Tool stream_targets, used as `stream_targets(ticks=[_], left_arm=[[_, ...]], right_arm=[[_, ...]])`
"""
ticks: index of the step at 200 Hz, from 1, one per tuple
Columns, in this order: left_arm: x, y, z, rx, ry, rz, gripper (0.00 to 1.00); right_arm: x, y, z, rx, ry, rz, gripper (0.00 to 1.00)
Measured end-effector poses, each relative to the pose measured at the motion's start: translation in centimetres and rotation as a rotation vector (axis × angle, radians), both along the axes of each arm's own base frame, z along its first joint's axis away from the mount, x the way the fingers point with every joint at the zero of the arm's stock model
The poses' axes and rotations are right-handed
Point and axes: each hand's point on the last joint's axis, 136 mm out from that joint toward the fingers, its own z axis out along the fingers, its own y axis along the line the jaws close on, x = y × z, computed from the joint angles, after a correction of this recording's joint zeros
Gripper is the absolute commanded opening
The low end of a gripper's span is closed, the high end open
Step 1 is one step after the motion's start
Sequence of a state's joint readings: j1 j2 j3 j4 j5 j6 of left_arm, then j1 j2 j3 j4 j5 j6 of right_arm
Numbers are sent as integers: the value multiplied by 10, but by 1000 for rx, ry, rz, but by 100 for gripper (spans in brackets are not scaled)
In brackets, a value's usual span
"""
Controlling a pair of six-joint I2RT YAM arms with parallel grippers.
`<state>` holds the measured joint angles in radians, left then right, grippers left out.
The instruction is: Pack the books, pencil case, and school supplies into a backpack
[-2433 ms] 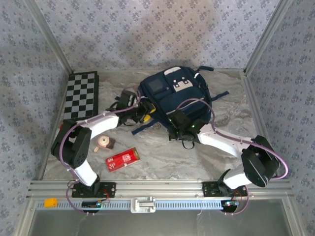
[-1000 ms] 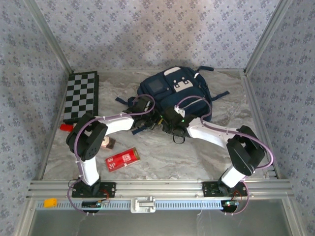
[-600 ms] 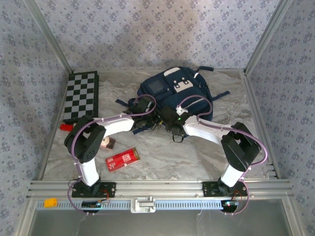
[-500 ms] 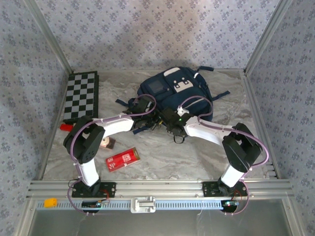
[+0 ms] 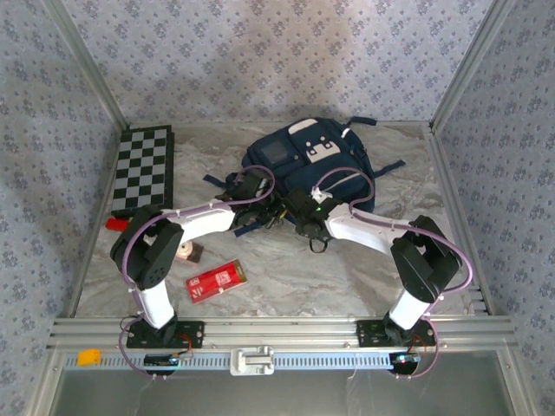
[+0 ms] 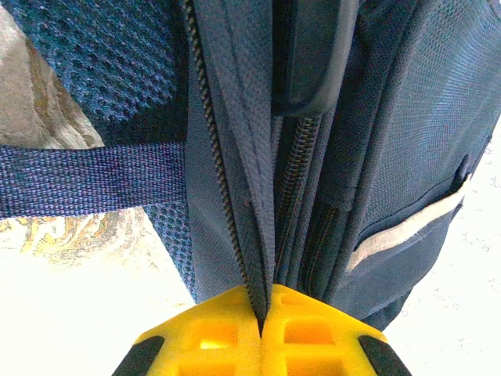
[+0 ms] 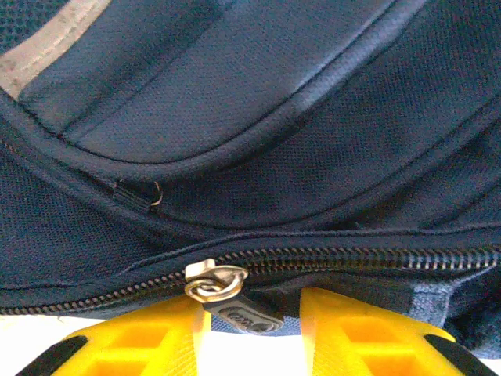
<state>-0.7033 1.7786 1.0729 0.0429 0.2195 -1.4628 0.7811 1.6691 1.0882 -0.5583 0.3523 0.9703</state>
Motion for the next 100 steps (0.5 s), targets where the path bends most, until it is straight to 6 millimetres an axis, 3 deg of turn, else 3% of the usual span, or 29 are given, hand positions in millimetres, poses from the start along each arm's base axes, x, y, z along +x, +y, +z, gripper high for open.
stream_targets(ticks=[72,100], left_arm=[[-1,3,-1,20,-6,-7,0],[0,6,0,28,-15,-12,0]], right_arm=[[3,5,5,-69,-9,134,10],[-2,4,10,-67,-23,176,6]])
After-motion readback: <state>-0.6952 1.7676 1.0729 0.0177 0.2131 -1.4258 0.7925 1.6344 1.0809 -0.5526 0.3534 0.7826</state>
